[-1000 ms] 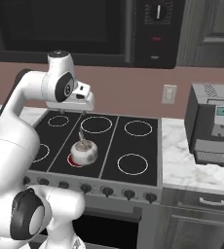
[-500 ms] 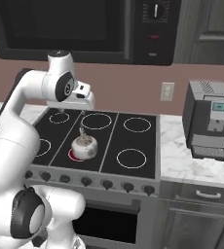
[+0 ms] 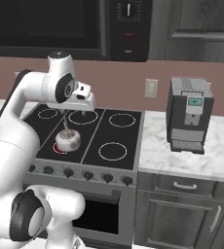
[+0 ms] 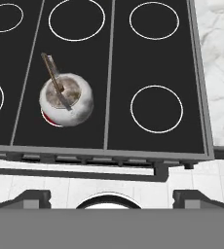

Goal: The kettle is done boiling. Turn off the stove, then wait for 300 timesteps before moving the kettle to the dining table.

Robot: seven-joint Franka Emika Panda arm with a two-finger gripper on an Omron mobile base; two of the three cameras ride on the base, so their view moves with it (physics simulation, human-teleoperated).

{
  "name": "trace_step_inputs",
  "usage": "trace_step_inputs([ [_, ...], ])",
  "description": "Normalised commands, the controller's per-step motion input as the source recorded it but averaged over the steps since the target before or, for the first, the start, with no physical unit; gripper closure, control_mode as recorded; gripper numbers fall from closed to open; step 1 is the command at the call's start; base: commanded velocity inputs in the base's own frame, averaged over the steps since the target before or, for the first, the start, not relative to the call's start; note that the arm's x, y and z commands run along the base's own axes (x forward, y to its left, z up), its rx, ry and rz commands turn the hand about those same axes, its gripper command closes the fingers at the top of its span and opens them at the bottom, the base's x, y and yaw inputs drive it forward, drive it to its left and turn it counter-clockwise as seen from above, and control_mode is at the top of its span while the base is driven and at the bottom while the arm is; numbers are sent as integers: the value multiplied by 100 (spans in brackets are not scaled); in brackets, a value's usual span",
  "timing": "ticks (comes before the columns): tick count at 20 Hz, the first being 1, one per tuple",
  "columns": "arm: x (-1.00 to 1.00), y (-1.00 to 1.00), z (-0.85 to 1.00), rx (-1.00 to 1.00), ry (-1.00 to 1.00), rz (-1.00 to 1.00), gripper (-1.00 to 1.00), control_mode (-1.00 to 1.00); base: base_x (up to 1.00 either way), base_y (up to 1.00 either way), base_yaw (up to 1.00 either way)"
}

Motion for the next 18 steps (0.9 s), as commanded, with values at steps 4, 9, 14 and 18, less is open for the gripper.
trace_step_inputs([
  [4, 0, 0, 0, 0, 0, 0, -100, 100, 29, -20, 5],
  [9, 0, 0, 0, 0, 0, 0, -100, 100, 37, -26, 4],
  [14, 0, 0, 0, 0, 0, 0, -100, 100, 33, -52, 0],
  [18, 0, 0, 0, 0, 0, 0, -100, 100, 30, -53, 0],
])
